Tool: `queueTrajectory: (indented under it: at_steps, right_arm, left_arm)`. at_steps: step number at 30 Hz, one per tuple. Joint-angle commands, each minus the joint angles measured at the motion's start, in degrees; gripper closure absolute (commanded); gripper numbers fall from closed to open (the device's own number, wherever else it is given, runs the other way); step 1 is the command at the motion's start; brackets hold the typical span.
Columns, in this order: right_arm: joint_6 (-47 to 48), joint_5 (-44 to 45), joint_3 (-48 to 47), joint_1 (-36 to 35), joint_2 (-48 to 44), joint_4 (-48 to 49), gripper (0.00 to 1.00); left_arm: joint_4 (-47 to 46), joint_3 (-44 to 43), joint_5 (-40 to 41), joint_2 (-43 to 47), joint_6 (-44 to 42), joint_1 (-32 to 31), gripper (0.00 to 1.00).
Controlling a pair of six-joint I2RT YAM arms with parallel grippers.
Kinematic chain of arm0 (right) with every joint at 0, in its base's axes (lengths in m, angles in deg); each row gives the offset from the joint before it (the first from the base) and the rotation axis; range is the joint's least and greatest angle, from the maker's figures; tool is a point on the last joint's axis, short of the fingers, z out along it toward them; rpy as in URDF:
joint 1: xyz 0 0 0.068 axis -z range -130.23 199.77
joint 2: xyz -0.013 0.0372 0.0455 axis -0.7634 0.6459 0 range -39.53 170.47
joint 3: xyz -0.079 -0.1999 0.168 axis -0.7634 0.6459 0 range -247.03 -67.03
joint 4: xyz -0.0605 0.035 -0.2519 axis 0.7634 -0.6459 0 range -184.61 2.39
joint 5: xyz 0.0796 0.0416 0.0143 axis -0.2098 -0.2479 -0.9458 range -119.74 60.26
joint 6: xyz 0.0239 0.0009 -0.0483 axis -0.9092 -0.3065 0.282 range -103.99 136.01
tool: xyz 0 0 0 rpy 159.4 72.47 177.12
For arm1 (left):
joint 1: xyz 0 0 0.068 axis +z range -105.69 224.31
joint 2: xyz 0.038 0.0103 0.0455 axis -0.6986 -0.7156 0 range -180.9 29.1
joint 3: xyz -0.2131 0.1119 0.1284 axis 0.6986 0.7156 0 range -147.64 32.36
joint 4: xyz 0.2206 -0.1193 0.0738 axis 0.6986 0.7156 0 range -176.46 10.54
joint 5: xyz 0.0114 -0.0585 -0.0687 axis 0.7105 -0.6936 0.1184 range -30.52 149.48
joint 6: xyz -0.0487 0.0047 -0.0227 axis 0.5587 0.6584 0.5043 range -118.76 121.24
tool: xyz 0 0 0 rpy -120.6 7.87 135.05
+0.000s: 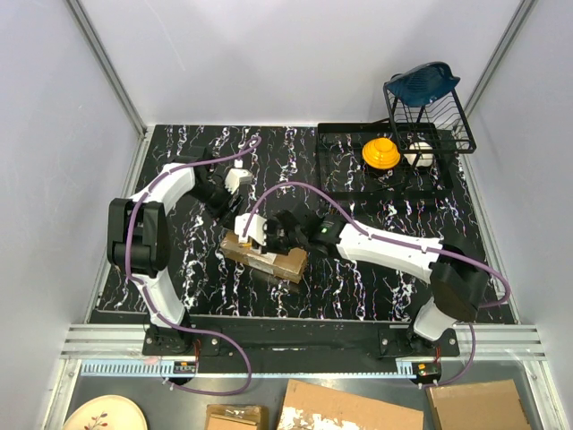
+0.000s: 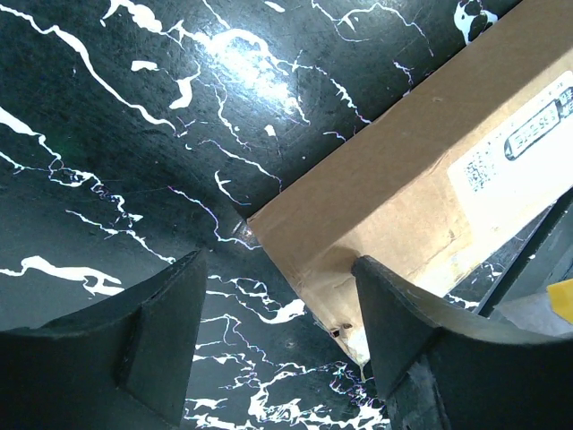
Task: Unpack the express box
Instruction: Cut the express box at the center of the board.
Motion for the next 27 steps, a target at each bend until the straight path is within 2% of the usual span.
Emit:
queueTrajectory:
  at_steps: [1, 27]
  right_arm:
    - [1.1, 1.1, -3.3, -1.1, 1.2, -0.1, 1.0]
    - [-0.5, 5.1, -2.6, -2.7, 2.6, -1.3, 1.0]
  left_arm:
    - [-1.8, 1.0, 0.0, -0.8, -1.7, 0.3, 0.31]
    - [-2.6, 1.8, 0.5, -0.9, -2.2, 0.3, 0.33]
